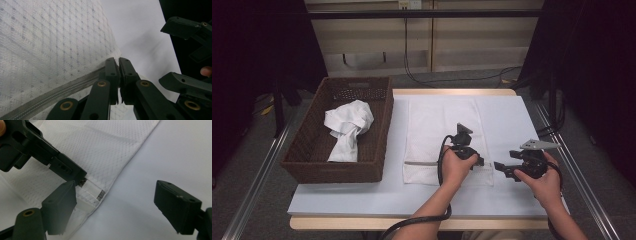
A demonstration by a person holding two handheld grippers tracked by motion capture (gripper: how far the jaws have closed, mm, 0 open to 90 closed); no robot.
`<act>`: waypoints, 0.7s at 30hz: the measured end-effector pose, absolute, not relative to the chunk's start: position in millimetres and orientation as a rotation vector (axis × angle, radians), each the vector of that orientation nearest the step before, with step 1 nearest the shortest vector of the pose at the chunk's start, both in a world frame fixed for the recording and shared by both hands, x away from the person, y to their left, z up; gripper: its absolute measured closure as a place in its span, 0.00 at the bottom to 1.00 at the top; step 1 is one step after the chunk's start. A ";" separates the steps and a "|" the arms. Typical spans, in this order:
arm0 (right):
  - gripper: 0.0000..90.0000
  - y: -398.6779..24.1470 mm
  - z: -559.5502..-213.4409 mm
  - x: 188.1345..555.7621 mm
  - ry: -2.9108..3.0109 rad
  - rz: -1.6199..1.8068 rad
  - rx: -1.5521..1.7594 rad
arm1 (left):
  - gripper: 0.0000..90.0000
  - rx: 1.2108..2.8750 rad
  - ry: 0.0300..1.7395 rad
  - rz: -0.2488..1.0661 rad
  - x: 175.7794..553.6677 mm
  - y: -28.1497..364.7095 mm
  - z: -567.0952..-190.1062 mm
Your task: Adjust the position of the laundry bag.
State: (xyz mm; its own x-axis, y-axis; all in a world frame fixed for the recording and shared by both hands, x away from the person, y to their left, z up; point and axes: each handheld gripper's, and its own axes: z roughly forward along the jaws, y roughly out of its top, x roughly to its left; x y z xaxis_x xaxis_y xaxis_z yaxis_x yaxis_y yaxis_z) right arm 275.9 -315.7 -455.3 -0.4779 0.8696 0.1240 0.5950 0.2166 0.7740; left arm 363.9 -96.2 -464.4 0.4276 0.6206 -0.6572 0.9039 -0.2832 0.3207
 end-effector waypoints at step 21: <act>0.41 -309.4 -462.7 281.7 2.155 1.323 1.611 | 0.96 1.923 1.247 -0.652 368.1 -76.2 -453.6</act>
